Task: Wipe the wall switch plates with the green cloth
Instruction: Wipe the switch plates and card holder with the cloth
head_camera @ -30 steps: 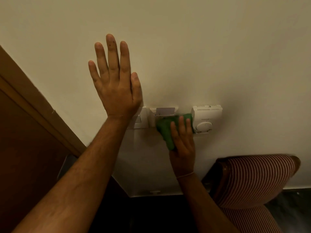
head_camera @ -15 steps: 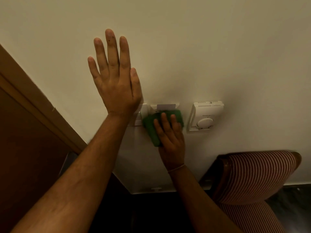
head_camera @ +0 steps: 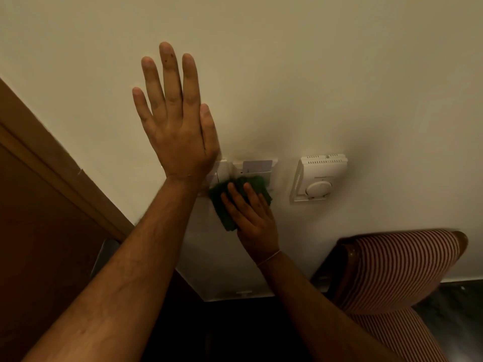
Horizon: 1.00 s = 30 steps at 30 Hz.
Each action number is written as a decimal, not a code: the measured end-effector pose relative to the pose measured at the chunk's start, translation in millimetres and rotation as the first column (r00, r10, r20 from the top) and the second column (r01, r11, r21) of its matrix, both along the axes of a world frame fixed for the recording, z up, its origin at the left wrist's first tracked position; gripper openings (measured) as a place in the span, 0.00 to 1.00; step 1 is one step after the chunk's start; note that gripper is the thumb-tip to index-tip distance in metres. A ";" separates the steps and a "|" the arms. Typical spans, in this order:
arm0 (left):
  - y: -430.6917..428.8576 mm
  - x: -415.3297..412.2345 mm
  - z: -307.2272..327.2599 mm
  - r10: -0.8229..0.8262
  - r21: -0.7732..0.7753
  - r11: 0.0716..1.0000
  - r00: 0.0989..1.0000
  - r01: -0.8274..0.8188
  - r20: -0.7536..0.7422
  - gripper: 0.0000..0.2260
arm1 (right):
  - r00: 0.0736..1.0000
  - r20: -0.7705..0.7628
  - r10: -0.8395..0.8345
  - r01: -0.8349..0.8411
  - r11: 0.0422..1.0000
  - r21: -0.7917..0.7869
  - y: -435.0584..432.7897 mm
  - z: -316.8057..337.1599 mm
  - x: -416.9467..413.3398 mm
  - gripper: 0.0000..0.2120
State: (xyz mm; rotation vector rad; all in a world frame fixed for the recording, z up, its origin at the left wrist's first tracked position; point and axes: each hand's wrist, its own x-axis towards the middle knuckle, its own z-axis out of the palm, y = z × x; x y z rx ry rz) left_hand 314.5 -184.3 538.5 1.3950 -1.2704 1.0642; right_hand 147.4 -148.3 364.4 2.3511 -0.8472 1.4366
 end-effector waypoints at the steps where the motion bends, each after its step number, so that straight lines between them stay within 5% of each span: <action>1: 0.4 0.1 0.0 -0.005 0.001 1.000 1.000 0.005 0.001 0.30 | 0.999 -0.036 0.005 -0.005 1.000 -0.005 -0.8 -2.7 -4.3 0.20; 7: -1.3 0.4 -0.9 0.016 -0.027 1.000 1.000 -0.016 -0.006 0.30 | 0.996 0.053 0.071 -0.072 0.997 0.028 -0.6 16.7 -0.8 0.34; 11: -4.9 1.3 -1.0 0.005 -0.057 0.998 0.999 -0.003 0.032 0.29 | 0.990 0.122 0.069 -0.074 0.997 0.038 -1.0 22.3 9.8 0.34; 15: -5.4 2.7 -0.7 0.015 -0.058 0.998 1.000 -0.014 0.020 0.29 | 1.000 0.012 0.029 -0.029 0.999 0.028 -1.0 -1.8 -8.8 0.25; 21: -2.4 -0.3 0.8 0.028 -0.051 0.998 1.000 -0.028 0.000 0.26 | 0.995 0.058 0.079 -0.082 0.996 0.045 -4.5 11.6 -20.2 0.39; 25: -3.0 -0.2 1.3 0.039 -0.066 0.997 0.999 -0.038 0.003 0.26 | 0.982 0.167 0.083 -0.091 0.995 0.039 -4.6 26.5 -9.5 0.36; 30: -0.8 -1.5 2.5 0.022 -0.063 0.998 1.000 -0.023 -0.007 0.26 | 0.998 0.043 0.046 -0.048 0.998 0.046 -1.5 1.2 -34.3 0.36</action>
